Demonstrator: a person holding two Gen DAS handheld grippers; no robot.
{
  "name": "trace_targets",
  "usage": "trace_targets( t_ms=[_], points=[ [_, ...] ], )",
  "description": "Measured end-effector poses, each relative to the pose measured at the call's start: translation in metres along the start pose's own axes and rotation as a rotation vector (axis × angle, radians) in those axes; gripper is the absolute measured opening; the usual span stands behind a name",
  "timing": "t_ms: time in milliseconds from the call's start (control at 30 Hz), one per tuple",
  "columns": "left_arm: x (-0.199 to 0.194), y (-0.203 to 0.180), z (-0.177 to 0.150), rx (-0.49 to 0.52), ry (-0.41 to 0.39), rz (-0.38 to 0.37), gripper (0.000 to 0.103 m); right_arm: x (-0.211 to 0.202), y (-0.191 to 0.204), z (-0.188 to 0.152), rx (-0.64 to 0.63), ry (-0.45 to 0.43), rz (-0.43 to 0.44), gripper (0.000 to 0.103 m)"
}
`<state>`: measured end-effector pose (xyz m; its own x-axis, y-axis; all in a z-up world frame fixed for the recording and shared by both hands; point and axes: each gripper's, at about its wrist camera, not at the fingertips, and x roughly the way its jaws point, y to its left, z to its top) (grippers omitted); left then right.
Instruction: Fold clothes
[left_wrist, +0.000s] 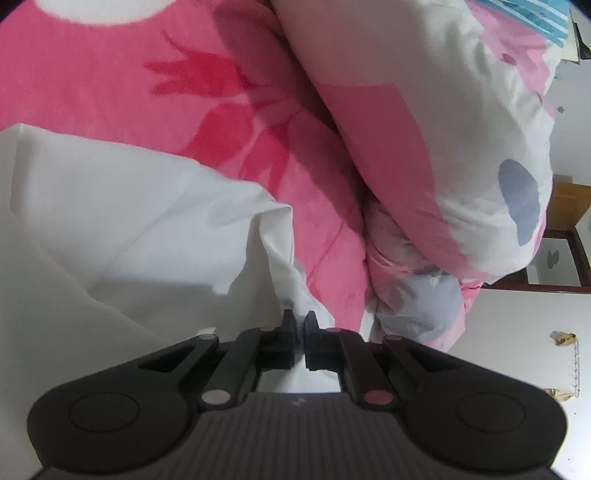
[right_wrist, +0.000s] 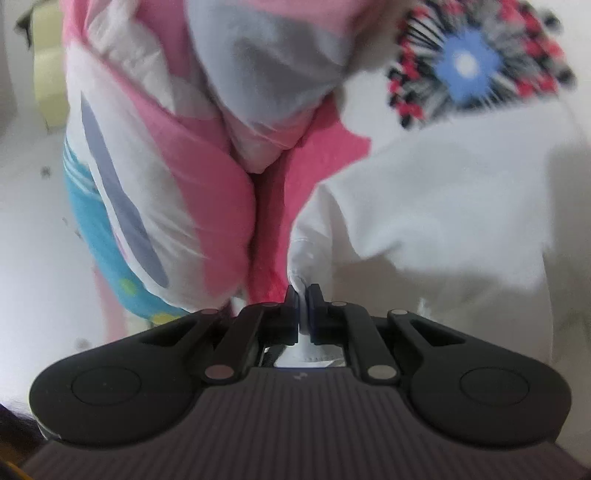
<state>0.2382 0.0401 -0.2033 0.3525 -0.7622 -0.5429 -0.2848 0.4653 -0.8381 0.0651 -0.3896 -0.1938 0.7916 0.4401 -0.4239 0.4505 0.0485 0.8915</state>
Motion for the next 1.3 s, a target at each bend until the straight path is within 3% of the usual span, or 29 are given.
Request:
trace_targets(
  t_ms=[100,133,200,233,300,333,367,400,467,567,733,800,833,900,1033,1167,1300],
  points=[
    [0.008,0.004,-0.006,0.053,0.026,0.088,0.006,-0.001,-0.02,-0.004,0.049,0.007,-0.054,0.006],
    [0.01,0.007,-0.009,0.073,0.034,0.127,0.007,-0.001,-0.024,-0.005,0.029,0.012,-0.106,0.006],
    [0.008,0.008,-0.014,0.098,0.024,0.135,0.009,0.0,-0.023,-0.007,-0.09,0.005,-0.275,0.007],
    [0.006,0.008,-0.016,0.11,0.018,0.136,0.01,-0.001,-0.021,-0.009,-0.134,-0.004,-0.318,0.005],
    [0.001,0.002,-0.02,0.157,-0.005,0.156,0.017,-0.007,-0.014,-0.011,-0.181,-0.014,-0.336,0.011],
    [-0.004,-0.006,-0.023,0.199,-0.031,0.179,0.027,-0.01,-0.007,-0.013,-0.221,-0.018,-0.36,0.016],
    [-0.008,-0.014,-0.026,0.242,-0.057,0.203,0.037,-0.012,0.003,-0.016,-0.277,-0.021,-0.389,0.021],
    [-0.015,-0.022,-0.029,0.288,-0.089,0.23,0.04,-0.014,0.015,-0.021,-0.346,-0.029,-0.423,0.022],
    [-0.033,-0.041,-0.037,0.405,-0.168,0.268,0.04,-0.017,0.043,-0.035,-0.53,-0.07,-0.485,0.023],
    [-0.039,-0.071,-0.045,0.566,-0.24,0.263,0.04,-0.014,0.08,-0.055,-0.824,-0.111,-0.508,0.023],
    [0.018,-0.081,-0.041,0.692,-0.217,0.336,0.041,0.036,0.107,-0.065,-1.169,-0.1,-0.507,0.022],
    [0.029,-0.064,-0.037,0.674,-0.249,0.391,0.037,0.056,0.103,-0.065,-1.278,-0.096,-0.523,0.021],
    [0.034,-0.055,-0.035,0.664,-0.266,0.419,0.026,0.064,0.094,-0.059,-1.28,-0.086,-0.545,0.021],
    [0.039,-0.046,-0.033,0.652,-0.285,0.448,0.027,0.077,0.063,-0.036,-1.187,-0.053,-0.613,0.02],
    [0.033,-0.053,-0.03,0.647,-0.281,0.447,0.033,0.061,0.056,-0.009,-1.023,-0.092,-0.508,0.02],
    [0.003,-0.061,-0.034,0.607,-0.324,0.469,0.042,0.037,0.08,-0.016,-1.023,-0.136,-0.435,0.021],
    [-0.05,-0.067,-0.045,0.566,-0.396,0.488,0.046,0.035,0.088,-0.036,-1.092,-0.041,-0.355,0.021]
  ],
)
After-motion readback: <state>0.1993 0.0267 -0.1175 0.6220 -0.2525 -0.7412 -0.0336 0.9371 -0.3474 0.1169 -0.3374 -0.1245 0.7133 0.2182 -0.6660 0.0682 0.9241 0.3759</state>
